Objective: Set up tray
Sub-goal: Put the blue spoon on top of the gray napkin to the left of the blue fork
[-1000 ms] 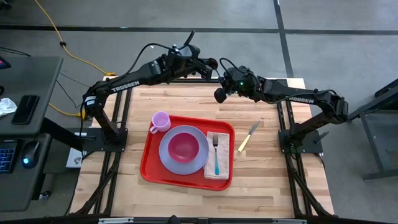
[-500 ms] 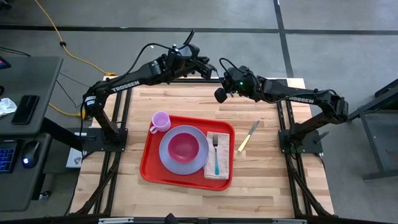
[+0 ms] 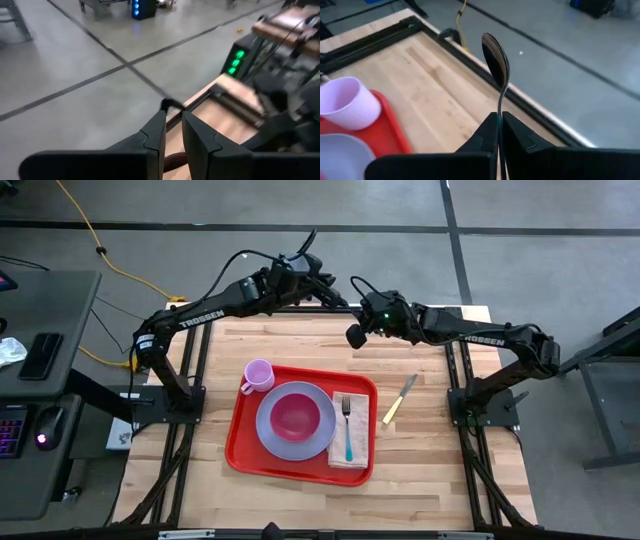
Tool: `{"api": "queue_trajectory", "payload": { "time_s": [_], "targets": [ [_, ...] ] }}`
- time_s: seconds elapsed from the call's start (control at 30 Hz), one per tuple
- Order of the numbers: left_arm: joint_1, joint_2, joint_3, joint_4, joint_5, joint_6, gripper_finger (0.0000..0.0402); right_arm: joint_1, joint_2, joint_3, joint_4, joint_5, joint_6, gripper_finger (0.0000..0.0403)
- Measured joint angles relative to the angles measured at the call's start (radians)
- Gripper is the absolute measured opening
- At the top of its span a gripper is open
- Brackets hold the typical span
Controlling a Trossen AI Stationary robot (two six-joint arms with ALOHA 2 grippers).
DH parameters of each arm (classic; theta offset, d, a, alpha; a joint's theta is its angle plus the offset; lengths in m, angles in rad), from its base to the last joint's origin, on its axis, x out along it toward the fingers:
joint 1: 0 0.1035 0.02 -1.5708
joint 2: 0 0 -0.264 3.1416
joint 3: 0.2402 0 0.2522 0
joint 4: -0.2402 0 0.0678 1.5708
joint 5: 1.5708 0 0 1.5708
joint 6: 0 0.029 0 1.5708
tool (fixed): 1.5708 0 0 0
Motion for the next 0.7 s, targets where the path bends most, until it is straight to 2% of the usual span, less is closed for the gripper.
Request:
{"api": "queue_trajectory", "payload": {
  "time_s": [0.13,0.3,0.43,0.53,0.7],
  "targets": [
    [0.000,-0.009,0.000,-0.111,-0.099,0.039,0.0092,0.000,-0.022,0.000,-0.019,-0.053,0.065,0.0000],
    [0.013,-0.030,0.001,-0.324,-0.313,0.039,0.0092,0.010,-0.054,0.000,-0.056,-0.111,0.217,0.0000],
    [0.061,-0.058,0.001,-0.521,-0.360,-0.015,0.0092,0.057,-0.055,0.000,-0.104,-0.134,0.384,0.0000],
    [0.125,-0.073,0.001,-0.673,-0.364,-0.062,0.0092,0.117,-0.055,0.000,-0.156,-0.071,0.505,0.0000],
    [0.236,-0.088,0.001,-0.829,-0.373,-0.081,0.0092,0.237,-0.055,0.000,-0.228,0.074,0.750,0.0000]
  ]
}}
